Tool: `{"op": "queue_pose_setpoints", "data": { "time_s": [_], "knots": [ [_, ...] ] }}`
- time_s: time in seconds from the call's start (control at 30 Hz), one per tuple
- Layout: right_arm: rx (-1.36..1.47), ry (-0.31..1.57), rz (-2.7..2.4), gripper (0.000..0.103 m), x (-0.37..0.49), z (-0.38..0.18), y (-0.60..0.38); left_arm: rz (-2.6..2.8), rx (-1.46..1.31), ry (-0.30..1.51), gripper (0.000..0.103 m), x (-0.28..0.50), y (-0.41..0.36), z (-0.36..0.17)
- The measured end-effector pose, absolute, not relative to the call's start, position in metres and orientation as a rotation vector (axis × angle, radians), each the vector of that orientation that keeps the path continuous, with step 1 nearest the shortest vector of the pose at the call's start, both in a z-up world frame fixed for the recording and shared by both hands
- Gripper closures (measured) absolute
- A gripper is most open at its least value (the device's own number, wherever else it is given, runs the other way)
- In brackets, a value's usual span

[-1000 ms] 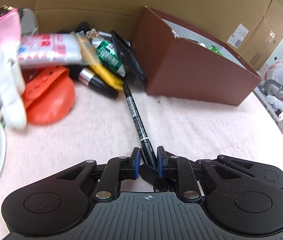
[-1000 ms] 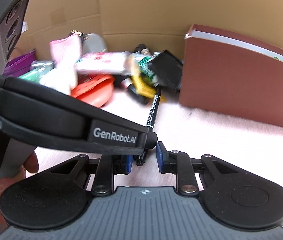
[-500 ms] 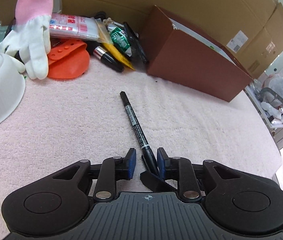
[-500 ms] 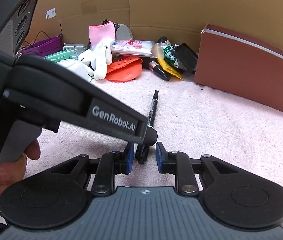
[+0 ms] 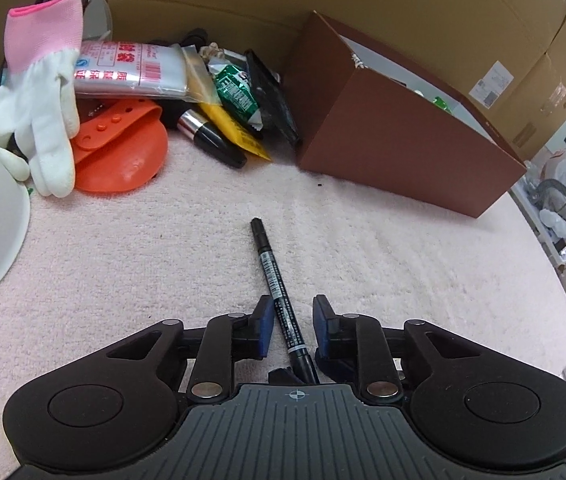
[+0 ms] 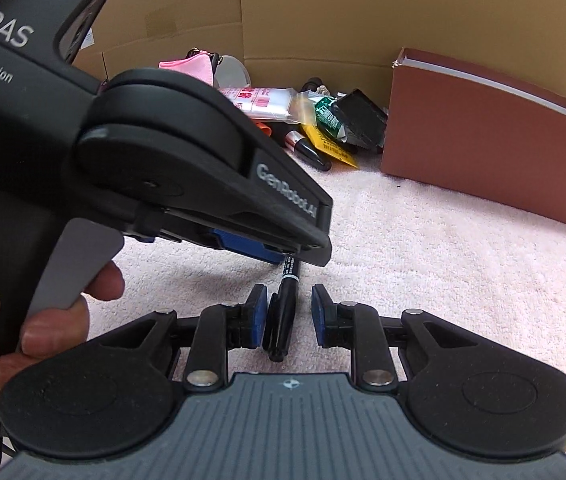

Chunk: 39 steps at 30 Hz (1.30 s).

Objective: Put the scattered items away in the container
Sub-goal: 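Lift the black marker and carry it over the container with the left gripper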

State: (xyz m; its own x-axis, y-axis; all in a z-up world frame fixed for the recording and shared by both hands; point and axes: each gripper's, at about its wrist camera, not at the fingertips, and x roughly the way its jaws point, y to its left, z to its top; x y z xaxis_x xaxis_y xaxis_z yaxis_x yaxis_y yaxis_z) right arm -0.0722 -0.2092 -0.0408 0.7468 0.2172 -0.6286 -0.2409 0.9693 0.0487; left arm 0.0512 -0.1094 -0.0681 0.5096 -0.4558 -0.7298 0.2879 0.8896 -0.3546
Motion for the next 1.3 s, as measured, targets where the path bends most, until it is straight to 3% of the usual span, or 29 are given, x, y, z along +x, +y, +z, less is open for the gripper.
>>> {"op": "queue_pose_setpoints", "data": {
  "time_s": [0.13, 0.27, 0.47, 0.5, 0.83, 1.3],
  "knots": [
    [-0.049, 0.682, 0.25, 0.076, -0.072, -0.04, -0.207, -0.445, -0.191, 0.942, 0.086, 0.052, -0.111, -0.069],
    [-0.036, 0.687, 0.252, 0.076, -0.07, -0.04, -0.209, -0.449, -0.164, 0.941, 0.083, 0.053, -0.114, -0.069],
    [-0.037, 0.678, 0.25, 0.075, -0.071, -0.04, -0.209, -0.463, -0.142, 0.938, 0.09, 0.053, -0.115, -0.069],
    [-0.03, 0.676, 0.251, 0.076, -0.071, -0.04, -0.21, -0.462, -0.142, 0.937, 0.095, 0.053, -0.115, -0.069],
    [0.016, 0.68, 0.243, 0.086, -0.074, -0.033, -0.22, -0.451, -0.168, 0.921, 0.096, 0.042, -0.113, -0.063],
    [0.006, 0.533, 0.207, 0.087, -0.074, 0.013, -0.241, -0.493, -0.154, 0.768, 0.096, 0.05, -0.139, 0.0]
  ]
}}
